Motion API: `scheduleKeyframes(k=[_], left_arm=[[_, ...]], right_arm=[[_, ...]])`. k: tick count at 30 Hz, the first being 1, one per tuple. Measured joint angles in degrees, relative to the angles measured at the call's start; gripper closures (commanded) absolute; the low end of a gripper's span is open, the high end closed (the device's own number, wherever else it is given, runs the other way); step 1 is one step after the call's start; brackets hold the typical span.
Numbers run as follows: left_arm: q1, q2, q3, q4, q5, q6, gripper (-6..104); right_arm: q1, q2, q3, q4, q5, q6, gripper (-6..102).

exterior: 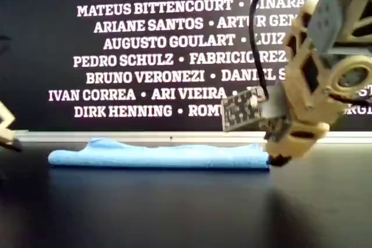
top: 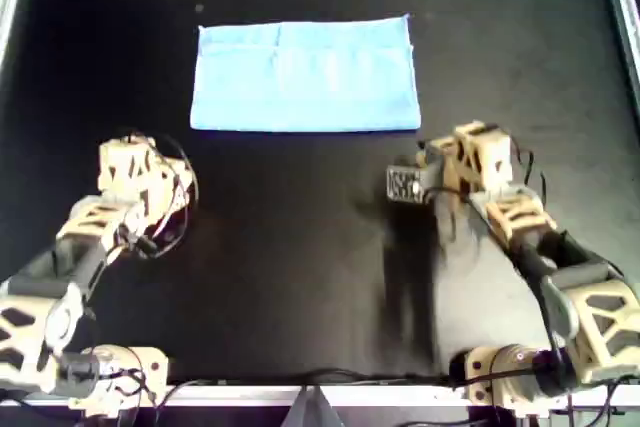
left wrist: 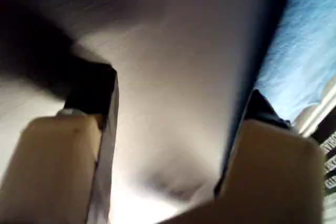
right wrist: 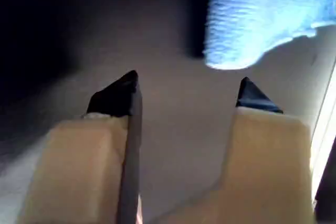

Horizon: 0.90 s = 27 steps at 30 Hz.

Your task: Fold a cloth

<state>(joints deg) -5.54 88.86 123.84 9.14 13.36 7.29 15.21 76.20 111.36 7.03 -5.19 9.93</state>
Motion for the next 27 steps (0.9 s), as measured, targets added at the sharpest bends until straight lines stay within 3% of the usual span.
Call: scheduleKeyframes(k=[14, 27], left_arm=[[-1.1, -19.4, -21.6, -0.7, 0.3, 0.0, 12], [-1.1, -28.6, -33.3, -1.3, -0.1, 0.0, 12]], right_arm=[[0.1, -16.8, -26.1, 19.1, -0.1, 1.85, 21], [0.1, -23.1, -36.2, 20.5, -0.1, 1.76, 21]])
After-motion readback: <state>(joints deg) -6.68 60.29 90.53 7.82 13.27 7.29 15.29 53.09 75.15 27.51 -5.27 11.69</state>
